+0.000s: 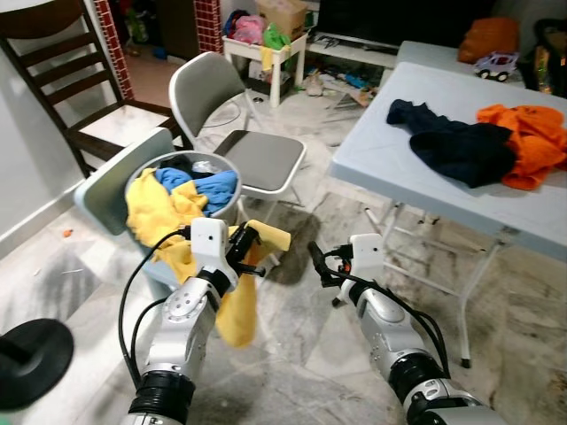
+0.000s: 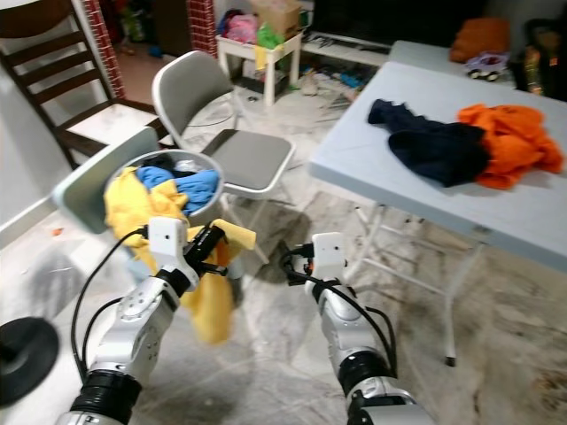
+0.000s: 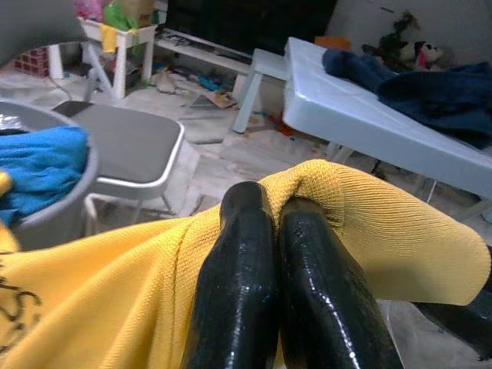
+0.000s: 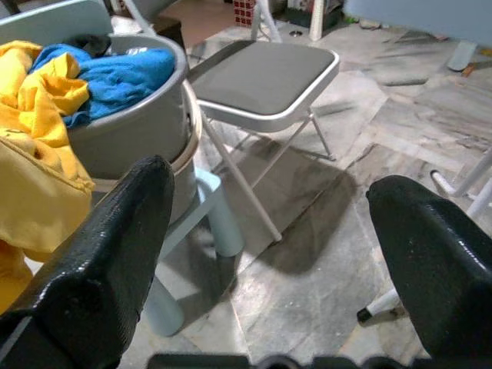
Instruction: Hang hanger
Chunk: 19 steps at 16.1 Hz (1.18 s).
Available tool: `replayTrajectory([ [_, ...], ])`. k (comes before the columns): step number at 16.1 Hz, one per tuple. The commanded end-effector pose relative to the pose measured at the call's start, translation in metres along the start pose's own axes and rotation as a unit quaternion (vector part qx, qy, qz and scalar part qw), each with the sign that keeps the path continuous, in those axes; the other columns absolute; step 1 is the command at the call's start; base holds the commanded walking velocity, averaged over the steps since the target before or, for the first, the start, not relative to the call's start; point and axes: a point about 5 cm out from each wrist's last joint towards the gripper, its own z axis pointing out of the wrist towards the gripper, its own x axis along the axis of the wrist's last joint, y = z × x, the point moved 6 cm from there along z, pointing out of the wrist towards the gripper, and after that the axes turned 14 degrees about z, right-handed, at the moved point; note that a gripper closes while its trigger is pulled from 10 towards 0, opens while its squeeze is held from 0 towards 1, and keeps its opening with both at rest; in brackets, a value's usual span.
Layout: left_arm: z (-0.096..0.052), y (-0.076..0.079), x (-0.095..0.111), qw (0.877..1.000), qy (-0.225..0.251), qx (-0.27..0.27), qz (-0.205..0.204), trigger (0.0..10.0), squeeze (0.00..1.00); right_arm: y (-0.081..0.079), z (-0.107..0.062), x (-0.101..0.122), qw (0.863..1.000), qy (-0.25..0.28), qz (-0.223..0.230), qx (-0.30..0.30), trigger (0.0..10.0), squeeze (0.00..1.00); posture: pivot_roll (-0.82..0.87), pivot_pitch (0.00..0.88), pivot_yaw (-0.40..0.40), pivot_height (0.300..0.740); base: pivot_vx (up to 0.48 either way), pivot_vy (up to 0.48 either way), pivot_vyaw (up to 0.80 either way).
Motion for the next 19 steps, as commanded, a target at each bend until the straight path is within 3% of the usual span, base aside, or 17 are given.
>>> replayTrajectory([
  [1,0.002,0.01,0.004,1.0,0.012,-0.015,-0.003,10.0,0.0,0.008,0.0,0.005,1.0,0.004,-0.009,-0.007,10.0,0.0,0.04,0.0,-0.072,0.74,0.0,-0.45,0.0],
  [14,0.002,0.011,0.003,1.0,0.014,-0.02,-0.004,10.0,0.0,0.01,-0.003,-0.001,1.0,-0.004,-0.014,-0.012,10.0,0.0,0.03,0.0,-0.068,0.74,0.0,-0.421,0.0],
  [19,0.002,0.008,-0.007,1.0,-0.01,-0.015,0.007,10.0,0.0,0.009,-0.003,-0.004,1.0,-0.008,-0.015,-0.011,10.0,0.0,0.03,0.0,-0.07,0.74,0.0,-0.051,0.0],
])
